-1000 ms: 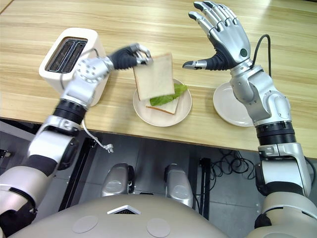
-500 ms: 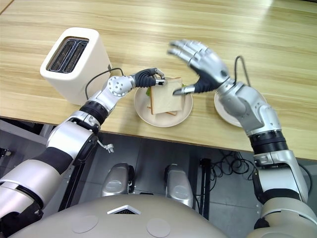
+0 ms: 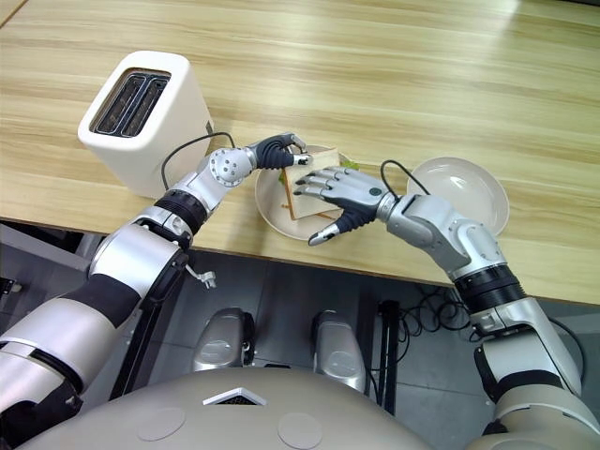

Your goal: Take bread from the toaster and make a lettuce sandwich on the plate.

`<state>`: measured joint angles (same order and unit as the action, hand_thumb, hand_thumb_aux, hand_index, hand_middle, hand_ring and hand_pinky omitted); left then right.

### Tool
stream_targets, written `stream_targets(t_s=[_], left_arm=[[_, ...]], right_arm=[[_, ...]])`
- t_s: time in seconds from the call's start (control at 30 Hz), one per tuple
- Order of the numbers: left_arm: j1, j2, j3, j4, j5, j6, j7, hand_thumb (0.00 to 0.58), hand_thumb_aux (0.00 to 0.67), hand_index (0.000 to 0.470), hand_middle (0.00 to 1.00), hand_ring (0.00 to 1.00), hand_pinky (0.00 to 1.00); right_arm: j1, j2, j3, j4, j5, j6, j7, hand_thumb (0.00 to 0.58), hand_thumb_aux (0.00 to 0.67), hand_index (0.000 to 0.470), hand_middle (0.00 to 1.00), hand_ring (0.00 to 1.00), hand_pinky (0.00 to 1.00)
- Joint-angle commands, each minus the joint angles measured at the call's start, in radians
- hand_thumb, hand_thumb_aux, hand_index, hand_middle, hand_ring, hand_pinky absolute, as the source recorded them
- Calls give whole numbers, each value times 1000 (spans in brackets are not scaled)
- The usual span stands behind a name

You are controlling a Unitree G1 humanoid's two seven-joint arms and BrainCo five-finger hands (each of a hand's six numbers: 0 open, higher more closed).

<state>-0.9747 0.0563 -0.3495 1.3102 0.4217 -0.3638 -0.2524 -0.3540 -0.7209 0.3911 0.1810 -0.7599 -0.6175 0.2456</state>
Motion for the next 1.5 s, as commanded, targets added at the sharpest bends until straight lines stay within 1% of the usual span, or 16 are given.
stream_targets(t_s=[0.03, 0.33, 0.37, 0.4, 0.43, 0.47, 0.93, 0.97, 1.0, 1.03, 1.13, 1.17, 1.2, 1.23, 1.27, 1.5], left_arm=[[-8, -8, -20, 30, 33, 31, 8, 580, 670, 460, 1000, 1000, 1000], [-11, -19, -31, 36, 75, 47, 70, 580, 670, 460, 1000, 1000, 1000], [-18, -16, -28, 33, 78, 49, 92, 521, 457, 314, 0, 0, 0], [-28, -13, -24, 30, 78, 50, 120, 310, 213, 146, 0, 0, 0], [-38, -10, -20, 25, 79, 47, 147, 310, 213, 146, 0, 0, 0], [-48, -7, -12, 18, 75, 39, 176, 27, 16, 11, 0, 0, 0], [157, 269, 158, -665, -116, -190, 254, 0, 0, 0, 0, 0, 0], [213, 294, 157, -746, -147, -170, 189, 92, 55, 38, 0, 0, 0], [265, 319, 159, -818, -178, -152, 129, 443, 344, 236, 0, 0, 0], [321, 353, 157, -889, -206, -136, 66, 567, 570, 391, 0, 0, 0], [473, 456, 167, -1077, -262, -92, -80, 580, 670, 460, 1000, 1000, 1000], [520, 488, 173, -1129, -284, -72, -122, 580, 670, 460, 1000, 1000, 1000], [560, 515, 178, -1175, -305, -47, -160, 580, 670, 460, 1000, 1000, 1000], [597, 539, 179, -1216, -321, -27, -195, 580, 670, 460, 1000, 1000, 1000], [636, 561, 180, -1255, -333, -7, -227, 580, 670, 460, 1000, 1000, 1000], [785, 577, 77, -1317, -266, 53, -348, 580, 670, 460, 1000, 1000, 1000]], right_arm=[[-11, -1, 39, 20, -118, 58, 11, 0, 0, 0, 0, 0, 0], [-13, 21, 134, 63, -205, 133, 129, 0, 0, 0, 0, 0, 0], [-19, 26, 145, 78, -205, 135, 149, 0, 0, 0, 0, 0, 0], [-25, 30, 157, 97, -209, 136, 160, 0, 0, 0, 0, 0, 0], [-30, 34, 165, 114, -212, 137, 166, 0, 0, 0, 0, 0, 0], [-37, 40, 176, 133, -214, 138, 169, 0, 0, 0, 0, 0, 0], [-152, 97, 149, 296, -185, 123, -14, 0, 0, 0, 0, 0, 0], [-164, 95, 114, 279, -159, 122, -58, 0, 0, 0, 0, 0, 0], [-172, 88, 79, 251, -132, 121, -92, 0, 0, 0, 0, 0, 0], [-176, 76, 38, 214, -103, 117, -122, 0, 0, 0, 0, 0, 0], [-152, 44, -67, 90, 7, 109, -135, 0, 0, 0, 0, 0, 0], [-134, 35, -92, 52, 48, 111, -111, 0, 0, 0, 0, 0, 0], [-114, 25, -108, 15, 85, 111, -84, 500, 420, 289, 141, 141, 141], [-91, 17, -119, -20, 119, 109, -57, 500, 420, 289, 141, 141, 141], [-61, 10, -131, -64, 161, 112, -25, 571, 586, 402, 918, 918, 918], [160, -12, -53, -148, 299, 151, 223, 580, 670, 460, 1000, 1000, 1000]])
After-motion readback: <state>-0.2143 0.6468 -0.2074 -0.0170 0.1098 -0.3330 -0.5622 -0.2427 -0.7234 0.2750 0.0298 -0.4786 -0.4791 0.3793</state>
